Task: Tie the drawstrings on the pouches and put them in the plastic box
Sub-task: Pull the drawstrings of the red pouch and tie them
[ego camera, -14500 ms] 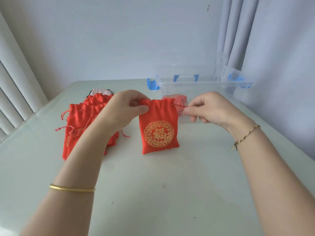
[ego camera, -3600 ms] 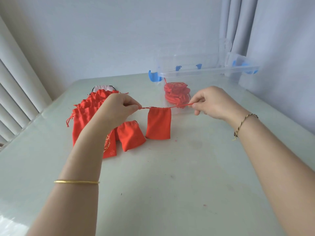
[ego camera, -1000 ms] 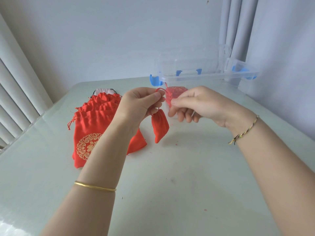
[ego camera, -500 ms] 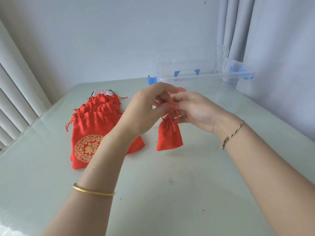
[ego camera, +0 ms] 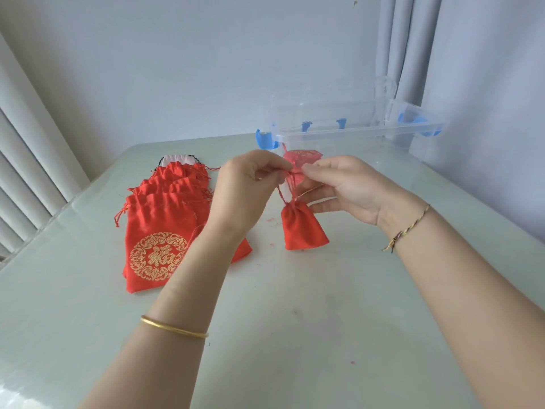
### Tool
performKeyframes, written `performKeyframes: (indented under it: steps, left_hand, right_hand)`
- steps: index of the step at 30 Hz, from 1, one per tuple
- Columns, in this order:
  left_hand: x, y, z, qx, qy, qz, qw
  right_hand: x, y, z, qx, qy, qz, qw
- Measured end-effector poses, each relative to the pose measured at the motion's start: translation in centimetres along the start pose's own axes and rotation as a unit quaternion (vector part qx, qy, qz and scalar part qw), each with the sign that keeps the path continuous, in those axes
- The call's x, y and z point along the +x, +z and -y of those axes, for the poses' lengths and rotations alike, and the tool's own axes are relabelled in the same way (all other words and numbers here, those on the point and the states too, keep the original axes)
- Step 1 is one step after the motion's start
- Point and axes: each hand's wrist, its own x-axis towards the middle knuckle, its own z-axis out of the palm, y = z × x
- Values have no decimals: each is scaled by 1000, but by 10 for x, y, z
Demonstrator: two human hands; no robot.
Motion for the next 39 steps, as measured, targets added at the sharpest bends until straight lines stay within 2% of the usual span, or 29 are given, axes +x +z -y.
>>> performKeyframes:
  steps: [3,6,10,12,15,17,21,24,26,33,39]
  left_hand:
    - [2,-2,4,-39,-75,-18,996]
    - [3,-4,10,-21,-115,-23,993]
    - [4,-3,17,57,-140,0,988]
    - [4,-3,19,100,-147,19,984]
    - [5,-6,22,128,-175,34,976]
    - [6,-8,22,89,-198,25,976]
    - [6,-4,9,-112,-242,27,963]
    - [3,0,1,-285,-233,9,930]
    - [1,-1,1,-330,-231,5,916]
    - [0,-3,7,-220,-264,70,936]
    - [-1,-4,2,-122,-232,161,951]
  right_hand:
    - [1,-2,0,20,-5,-40,999]
    - [3,-1,-1,92,-7,-56,994]
    - [5,-2,-4,245,-8,-3,970]
    - [5,-2,-7,281,2,4,960]
    - [6,-2,-11,249,14,-29,968]
    - [9,-2,-17,181,11,-61,982]
    - [12,2,-30,27,4,-115,993]
    - [12,5,-30,5,2,-119,993]
    - [12,5,-28,10,6,-115,993]
    - [8,3,-11,75,-38,-118,989]
    - [4,11,0,64,-79,-95,990]
